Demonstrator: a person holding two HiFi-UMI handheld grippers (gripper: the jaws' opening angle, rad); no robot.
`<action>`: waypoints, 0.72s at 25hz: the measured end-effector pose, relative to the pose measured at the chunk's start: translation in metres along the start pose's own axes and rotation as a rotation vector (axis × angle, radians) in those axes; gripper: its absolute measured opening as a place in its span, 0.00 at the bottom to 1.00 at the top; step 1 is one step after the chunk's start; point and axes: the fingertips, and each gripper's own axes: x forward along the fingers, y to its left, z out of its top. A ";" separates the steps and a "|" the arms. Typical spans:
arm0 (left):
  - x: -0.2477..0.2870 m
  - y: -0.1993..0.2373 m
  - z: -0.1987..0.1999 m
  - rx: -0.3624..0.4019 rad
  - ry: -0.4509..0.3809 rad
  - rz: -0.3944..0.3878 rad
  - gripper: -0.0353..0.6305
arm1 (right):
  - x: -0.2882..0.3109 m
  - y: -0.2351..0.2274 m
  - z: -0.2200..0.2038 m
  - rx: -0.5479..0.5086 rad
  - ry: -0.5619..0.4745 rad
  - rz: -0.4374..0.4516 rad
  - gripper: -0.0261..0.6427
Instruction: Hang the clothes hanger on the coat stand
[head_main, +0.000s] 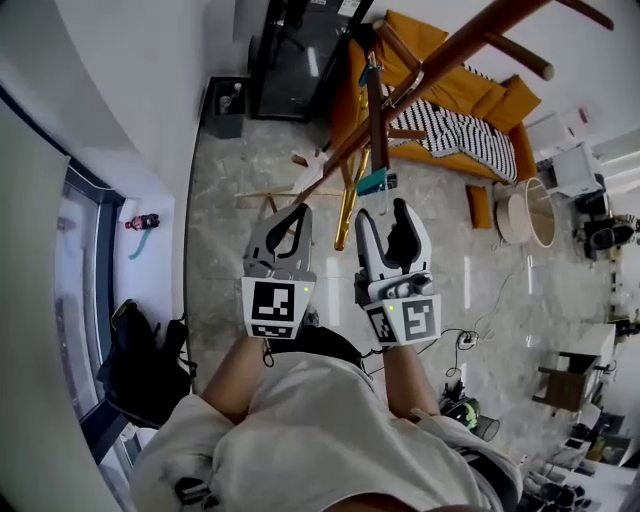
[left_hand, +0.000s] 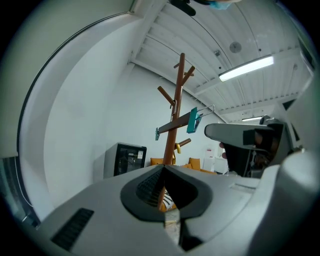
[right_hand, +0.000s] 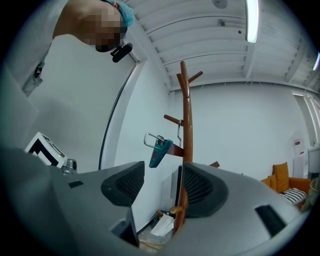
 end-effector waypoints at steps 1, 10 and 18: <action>0.001 0.000 -0.001 0.007 0.003 0.009 0.07 | -0.001 0.002 -0.004 0.003 0.010 0.011 0.37; 0.002 -0.039 -0.011 0.035 -0.004 0.088 0.07 | -0.049 -0.014 -0.011 0.034 0.019 0.052 0.33; -0.013 -0.115 -0.006 0.078 -0.022 0.142 0.07 | -0.120 -0.061 -0.007 0.010 0.014 0.033 0.05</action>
